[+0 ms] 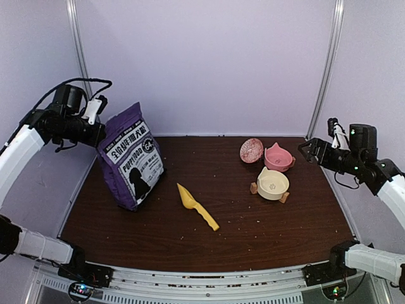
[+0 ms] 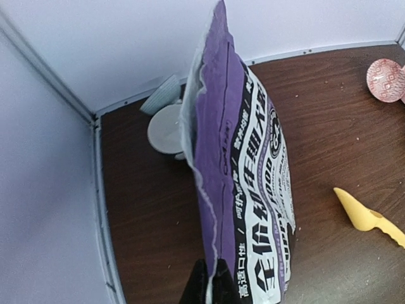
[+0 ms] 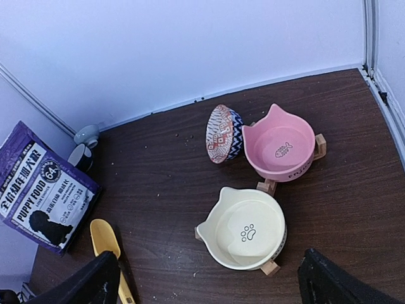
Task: Serve the pet food
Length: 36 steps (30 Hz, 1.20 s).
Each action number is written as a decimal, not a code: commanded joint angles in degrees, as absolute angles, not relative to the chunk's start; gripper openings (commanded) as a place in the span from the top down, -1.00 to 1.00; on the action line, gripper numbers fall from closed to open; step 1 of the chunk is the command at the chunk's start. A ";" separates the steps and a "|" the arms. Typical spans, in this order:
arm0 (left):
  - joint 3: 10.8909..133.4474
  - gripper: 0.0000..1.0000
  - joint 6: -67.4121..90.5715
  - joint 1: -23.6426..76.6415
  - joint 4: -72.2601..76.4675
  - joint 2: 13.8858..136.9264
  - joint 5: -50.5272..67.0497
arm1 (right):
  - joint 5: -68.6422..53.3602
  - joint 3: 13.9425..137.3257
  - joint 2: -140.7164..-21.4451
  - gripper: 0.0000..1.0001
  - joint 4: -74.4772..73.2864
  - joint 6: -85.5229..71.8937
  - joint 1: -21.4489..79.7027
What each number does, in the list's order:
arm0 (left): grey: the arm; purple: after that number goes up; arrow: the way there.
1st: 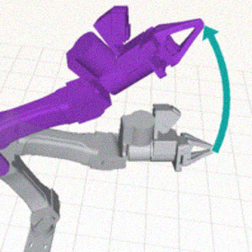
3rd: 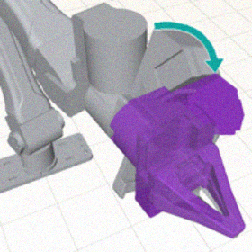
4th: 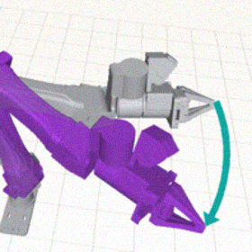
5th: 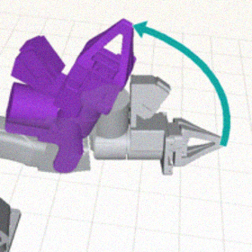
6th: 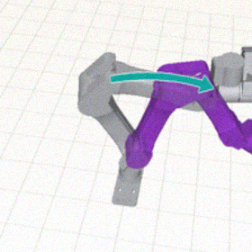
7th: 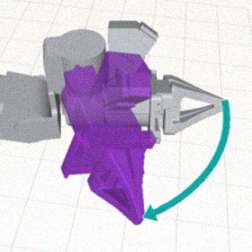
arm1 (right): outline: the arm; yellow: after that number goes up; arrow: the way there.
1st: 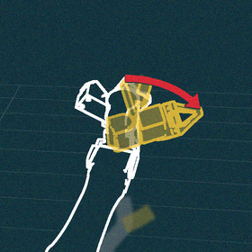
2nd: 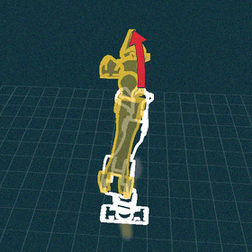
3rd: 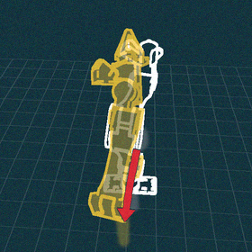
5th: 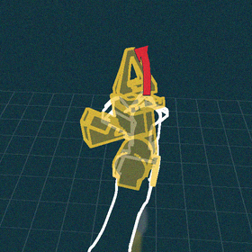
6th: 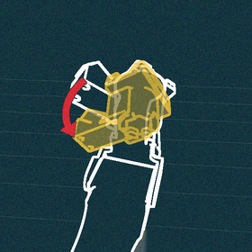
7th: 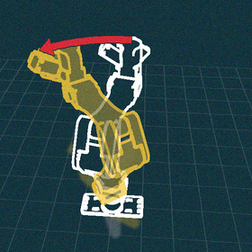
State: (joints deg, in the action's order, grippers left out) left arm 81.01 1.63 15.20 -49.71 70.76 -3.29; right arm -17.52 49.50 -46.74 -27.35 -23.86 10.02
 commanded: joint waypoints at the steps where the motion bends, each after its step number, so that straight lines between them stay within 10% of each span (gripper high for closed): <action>1: 84.72 1.00 4.49 14.72 -49.63 61.70 -13.37 | -8.77 52.03 -48.40 -1.00 -29.09 -23.25 16.55; 14: 70.38 1.00 10.41 25.18 -40.69 52.36 24.75 | -2.70 55.62 -57.94 -1.00 -21.49 -30.12 30.62; 32: 65.04 1.00 21.74 61.09 -22.32 62.36 12.85 | 4.09 52.35 -64.80 -1.00 -7.12 -43.75 53.14; 36: 66.57 0.48 22.18 61.09 -24.26 61.77 8.06 | 5.55 55.34 -67.65 -1.00 -8.71 -42.85 54.90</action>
